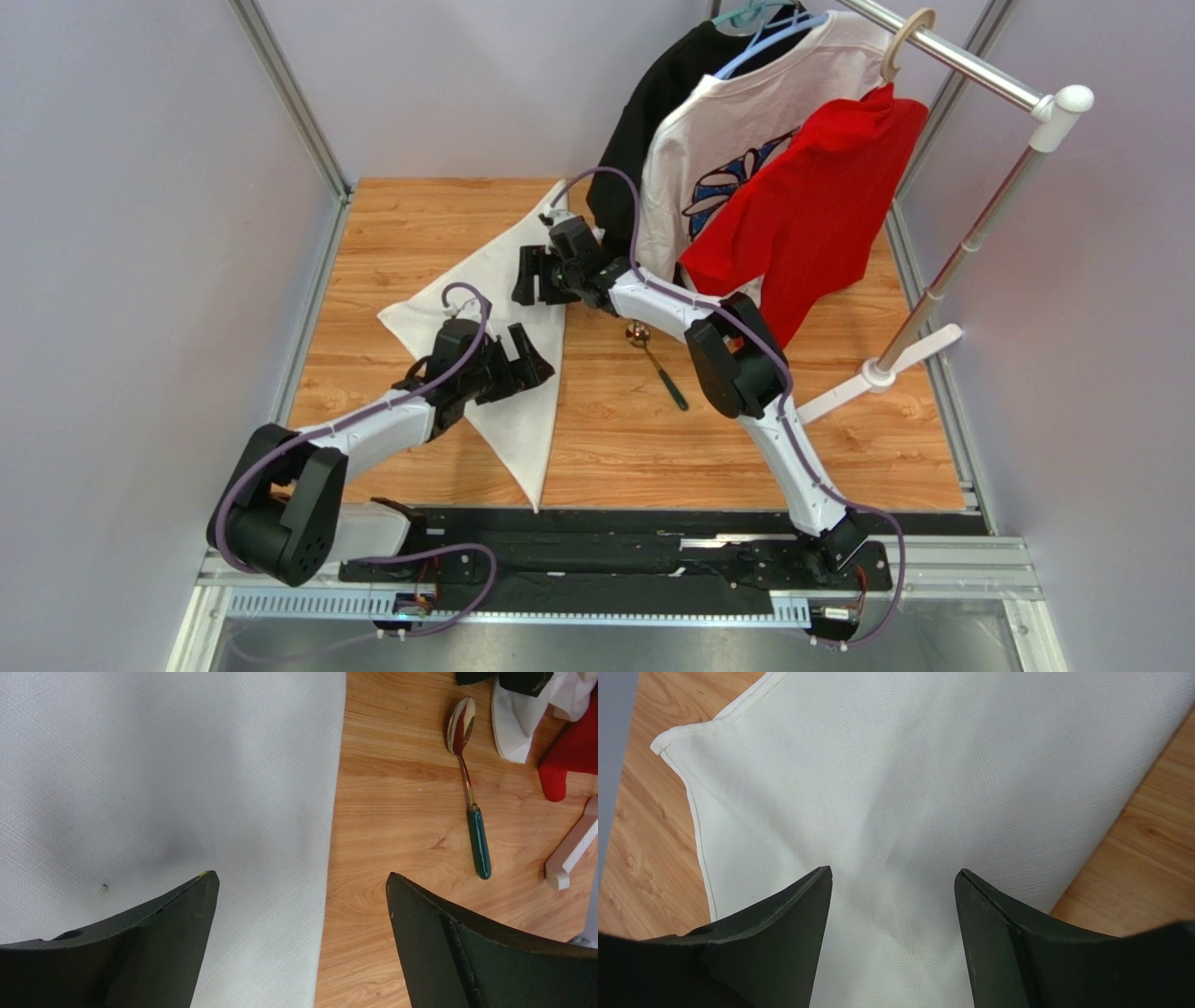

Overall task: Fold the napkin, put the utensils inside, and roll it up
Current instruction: Fold the napkin

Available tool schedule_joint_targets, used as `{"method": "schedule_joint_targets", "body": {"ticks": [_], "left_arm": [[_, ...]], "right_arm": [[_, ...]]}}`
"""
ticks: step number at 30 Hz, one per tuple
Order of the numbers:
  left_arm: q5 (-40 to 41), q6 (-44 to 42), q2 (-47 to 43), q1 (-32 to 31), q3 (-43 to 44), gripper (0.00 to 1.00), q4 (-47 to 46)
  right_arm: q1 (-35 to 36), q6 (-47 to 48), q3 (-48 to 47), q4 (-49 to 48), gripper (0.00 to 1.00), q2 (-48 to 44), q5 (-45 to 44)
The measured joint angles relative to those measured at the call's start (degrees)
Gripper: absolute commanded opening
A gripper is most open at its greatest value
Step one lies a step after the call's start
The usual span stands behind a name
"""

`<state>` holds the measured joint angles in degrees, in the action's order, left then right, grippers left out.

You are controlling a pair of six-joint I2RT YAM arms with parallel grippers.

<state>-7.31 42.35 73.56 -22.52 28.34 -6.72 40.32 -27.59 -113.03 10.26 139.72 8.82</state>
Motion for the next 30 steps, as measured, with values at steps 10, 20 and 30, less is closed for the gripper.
{"method": "schedule_joint_targets", "body": {"ticks": [10,20,30], "left_arm": [[2.67,4.98,-0.15,-3.34,-5.53,0.97,-6.93],[5.64,11.54,-2.93,-9.64,-7.89,0.97,-7.41],[7.17,9.01,-6.67,-9.94,-2.73,0.99,6.32]], "right_arm": [[0.0,-3.82,-9.14,0.26,0.68,7.3,1.55],[-0.09,-10.16,-14.67,4.31,0.68,9.88,-2.1],[-0.66,-9.99,-13.9,1.84,0.69,10.03,1.11]]}}
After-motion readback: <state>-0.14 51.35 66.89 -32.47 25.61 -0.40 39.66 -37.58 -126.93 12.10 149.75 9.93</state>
